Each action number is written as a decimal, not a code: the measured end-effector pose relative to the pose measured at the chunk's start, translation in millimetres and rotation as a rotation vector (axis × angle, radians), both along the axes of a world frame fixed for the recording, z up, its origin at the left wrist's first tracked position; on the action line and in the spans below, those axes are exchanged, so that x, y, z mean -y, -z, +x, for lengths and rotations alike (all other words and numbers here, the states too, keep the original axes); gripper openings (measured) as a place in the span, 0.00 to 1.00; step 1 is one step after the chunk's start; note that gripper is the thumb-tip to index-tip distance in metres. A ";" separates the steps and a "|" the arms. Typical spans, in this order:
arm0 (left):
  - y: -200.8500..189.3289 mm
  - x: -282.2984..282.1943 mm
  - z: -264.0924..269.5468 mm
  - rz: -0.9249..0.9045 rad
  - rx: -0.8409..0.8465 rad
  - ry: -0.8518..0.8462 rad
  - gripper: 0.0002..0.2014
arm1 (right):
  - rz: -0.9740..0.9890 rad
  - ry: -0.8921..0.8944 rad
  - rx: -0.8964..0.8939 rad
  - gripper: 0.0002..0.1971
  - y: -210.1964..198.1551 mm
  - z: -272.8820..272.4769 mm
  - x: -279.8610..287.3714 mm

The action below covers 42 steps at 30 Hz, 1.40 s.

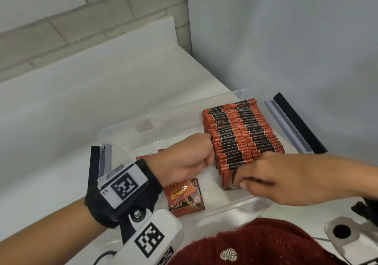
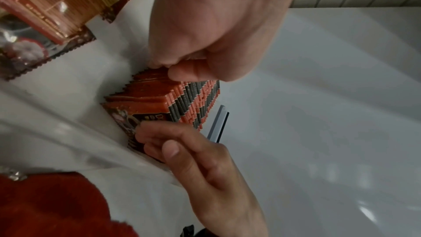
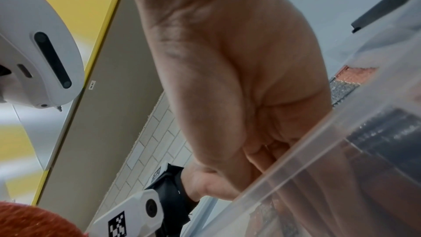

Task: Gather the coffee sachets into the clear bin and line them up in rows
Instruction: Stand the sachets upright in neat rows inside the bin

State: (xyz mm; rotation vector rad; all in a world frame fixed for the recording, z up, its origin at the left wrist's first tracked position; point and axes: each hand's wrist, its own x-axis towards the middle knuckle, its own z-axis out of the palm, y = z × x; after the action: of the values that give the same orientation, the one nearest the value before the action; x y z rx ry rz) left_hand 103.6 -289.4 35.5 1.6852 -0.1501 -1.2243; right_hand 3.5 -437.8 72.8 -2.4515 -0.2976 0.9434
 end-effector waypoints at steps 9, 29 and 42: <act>-6.5 -1.0 3.0 -0.048 -0.050 -0.106 0.31 | -0.006 0.029 -0.015 0.12 2.6 0.1 1.4; -46.9 -13.5 3.8 0.070 0.273 0.121 0.36 | 0.091 0.249 0.153 0.16 -38.1 6.9 26.9; -43.8 1.7 3.6 0.538 0.833 1.173 0.40 | -0.397 0.127 0.149 0.29 4.1 14.4 23.9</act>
State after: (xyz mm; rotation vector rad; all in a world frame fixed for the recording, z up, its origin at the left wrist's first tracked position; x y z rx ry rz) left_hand 107.2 -291.2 79.3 2.6277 -1.6157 -1.2881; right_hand 17.9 -461.7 68.7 -2.8696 -0.0002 0.8302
